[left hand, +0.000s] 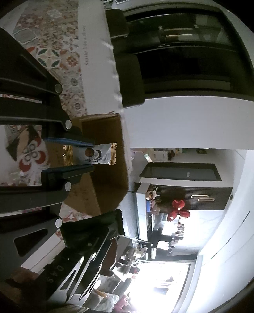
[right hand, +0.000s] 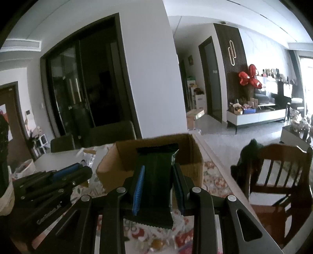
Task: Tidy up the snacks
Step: 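Lift and carry the white-gold snack and green packet over the box with both tools, then open both tools to drop the two snacks into the box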
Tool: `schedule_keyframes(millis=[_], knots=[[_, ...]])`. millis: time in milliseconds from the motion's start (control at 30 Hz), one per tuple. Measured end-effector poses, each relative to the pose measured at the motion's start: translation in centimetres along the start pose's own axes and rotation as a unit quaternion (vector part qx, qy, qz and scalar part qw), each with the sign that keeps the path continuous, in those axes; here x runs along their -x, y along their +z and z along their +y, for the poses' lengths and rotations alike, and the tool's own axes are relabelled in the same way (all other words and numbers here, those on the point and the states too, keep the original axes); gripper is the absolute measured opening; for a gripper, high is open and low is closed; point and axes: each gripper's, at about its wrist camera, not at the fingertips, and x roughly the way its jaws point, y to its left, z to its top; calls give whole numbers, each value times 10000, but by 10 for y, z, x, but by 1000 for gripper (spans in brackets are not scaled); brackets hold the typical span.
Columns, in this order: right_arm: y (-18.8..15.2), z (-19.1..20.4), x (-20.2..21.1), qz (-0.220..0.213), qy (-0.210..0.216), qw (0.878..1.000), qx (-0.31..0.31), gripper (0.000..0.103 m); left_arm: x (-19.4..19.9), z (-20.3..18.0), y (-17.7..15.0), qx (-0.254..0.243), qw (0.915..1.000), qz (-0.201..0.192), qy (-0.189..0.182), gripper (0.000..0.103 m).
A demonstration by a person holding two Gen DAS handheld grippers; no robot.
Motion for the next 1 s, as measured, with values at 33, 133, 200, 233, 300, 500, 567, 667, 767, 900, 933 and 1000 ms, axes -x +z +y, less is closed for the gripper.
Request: schedule_keyframes(millis=[33, 133, 200, 233, 300, 500, 567, 667, 767, 900, 933, 1000], knots=[[3, -1, -2, -1, 13, 10000, -3, 30, -2, 0, 4, -5, 10000, -8, 2, 20], [16, -4, -13, -4, 61, 10000, 14, 30, -12, 2, 17, 3, 10000, 6, -27, 20], [26, -6, -20, -13, 91, 10000, 21, 30, -19, 3, 24, 7, 10000, 31, -33, 20], [29, -6, -23, -3, 113, 9999, 29, 30, -22, 3, 27, 8, 10000, 48, -37, 20], [39, -9, -32, 45, 142, 9999, 2, 30, -28, 4, 34, 15, 9999, 81, -64, 20], [57, -15, -55, 274, 224, 9994, 25, 30, -46, 4, 55, 1, 9997, 201, -106, 20], [60, -19, -65, 415, 233, 9989, 25, 30, -55, 4, 61, 29, 9995, 298, -134, 20], [62, -24, -81, 631, 271, 9976, -6, 30, -74, 6, 67, 49, 9983, 538, -197, 20], [62, -29, -98, 851, 229, 9961, -13, 30, -95, 11, 70, 100, 9966, 782, -231, 20], [61, -32, -114, 1016, 128, 9947, 69, 30, -116, 14, 70, 187, 9945, 985, -299, 20], [61, -31, -117, 1047, 109, 9944, 99, 30, -120, 15, 70, 208, 9939, 1027, -336, 20], [58, -29, -121, 1091, 85, 9939, 156, 30, -130, 15, 68, 202, 9923, 1165, -358, 20]])
